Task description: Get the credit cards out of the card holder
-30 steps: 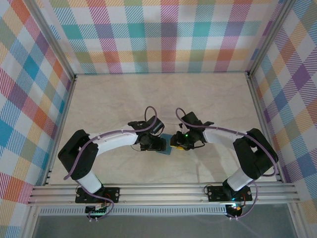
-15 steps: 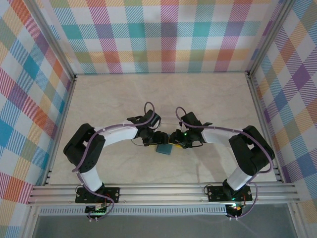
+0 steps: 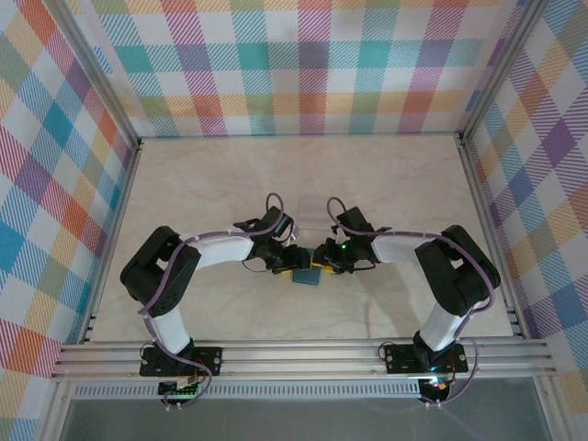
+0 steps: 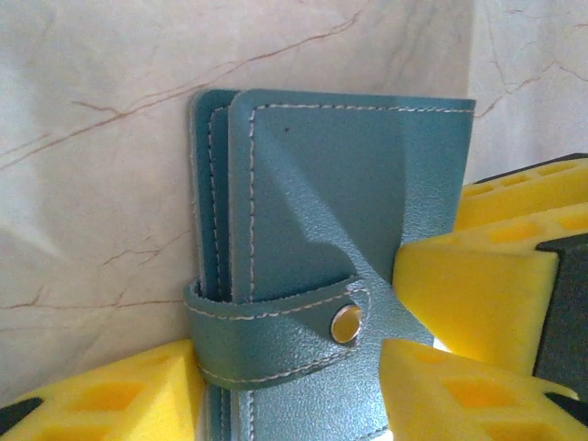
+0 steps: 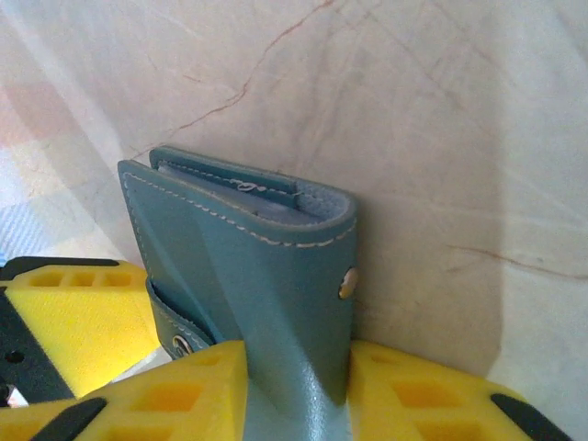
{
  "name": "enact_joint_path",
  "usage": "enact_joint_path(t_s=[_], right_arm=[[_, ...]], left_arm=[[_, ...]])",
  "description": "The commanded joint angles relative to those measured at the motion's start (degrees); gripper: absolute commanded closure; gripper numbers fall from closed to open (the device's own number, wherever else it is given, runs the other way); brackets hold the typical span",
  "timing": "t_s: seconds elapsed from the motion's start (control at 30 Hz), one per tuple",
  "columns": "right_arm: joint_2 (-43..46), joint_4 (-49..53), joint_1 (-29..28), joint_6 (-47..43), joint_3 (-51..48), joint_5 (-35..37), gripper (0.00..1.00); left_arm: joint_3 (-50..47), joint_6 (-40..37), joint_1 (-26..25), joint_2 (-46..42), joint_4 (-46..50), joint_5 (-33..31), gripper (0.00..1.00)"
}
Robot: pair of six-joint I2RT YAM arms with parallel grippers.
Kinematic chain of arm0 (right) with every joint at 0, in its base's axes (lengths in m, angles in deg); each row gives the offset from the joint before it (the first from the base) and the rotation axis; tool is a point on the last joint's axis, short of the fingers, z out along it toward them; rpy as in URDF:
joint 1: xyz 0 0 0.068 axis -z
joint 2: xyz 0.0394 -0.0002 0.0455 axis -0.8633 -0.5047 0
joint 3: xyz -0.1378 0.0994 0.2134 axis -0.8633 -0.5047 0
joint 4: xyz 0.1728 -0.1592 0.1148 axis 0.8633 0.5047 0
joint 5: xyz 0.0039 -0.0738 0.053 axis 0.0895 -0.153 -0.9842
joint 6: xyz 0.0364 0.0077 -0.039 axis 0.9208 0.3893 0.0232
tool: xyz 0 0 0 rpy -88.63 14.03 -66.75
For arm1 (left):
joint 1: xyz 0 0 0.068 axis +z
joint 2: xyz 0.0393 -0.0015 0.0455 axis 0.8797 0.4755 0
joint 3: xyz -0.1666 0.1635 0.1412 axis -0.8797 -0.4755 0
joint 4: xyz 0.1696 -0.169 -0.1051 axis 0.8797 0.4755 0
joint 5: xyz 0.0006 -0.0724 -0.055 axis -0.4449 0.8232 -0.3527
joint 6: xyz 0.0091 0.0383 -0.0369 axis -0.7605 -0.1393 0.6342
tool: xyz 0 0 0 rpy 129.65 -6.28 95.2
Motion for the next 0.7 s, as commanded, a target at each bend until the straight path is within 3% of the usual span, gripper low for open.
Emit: enact_joint_path(t_s=[0.0,0.17,0.37,0.5,0.67], right_arm=[[-2.1,-11.6,-1.2,3.2,-1.5,-5.2,0.73],[-1.0,-8.6,-1.2,1.7,-2.0,-3.6,0.85],[0.2,-3.6,-1.2,-1.0,-0.5,-4.1,0.94],[1.2,-1.7,-1.2,-2.0,-0.2,-4.3,0.97],[1.4,-1.0,-1.3,-2.4,0.1,-5.1,0.98]], left_arm=[[-0.8,0.7,-0.4,-2.3,-3.4,4.0,0.49],[-0.9,0.7,-0.5,-6.6,1.6,-1.5,0.46],[4.0,-3.5,-3.6,-11.7,15.7,-13.1,0.43],[6.3,-3.6,-4.2,-10.8,19.0,-13.8,0.47],[7.1,-2.8,-4.6,-7.5,17.3,-9.0,0.54]])
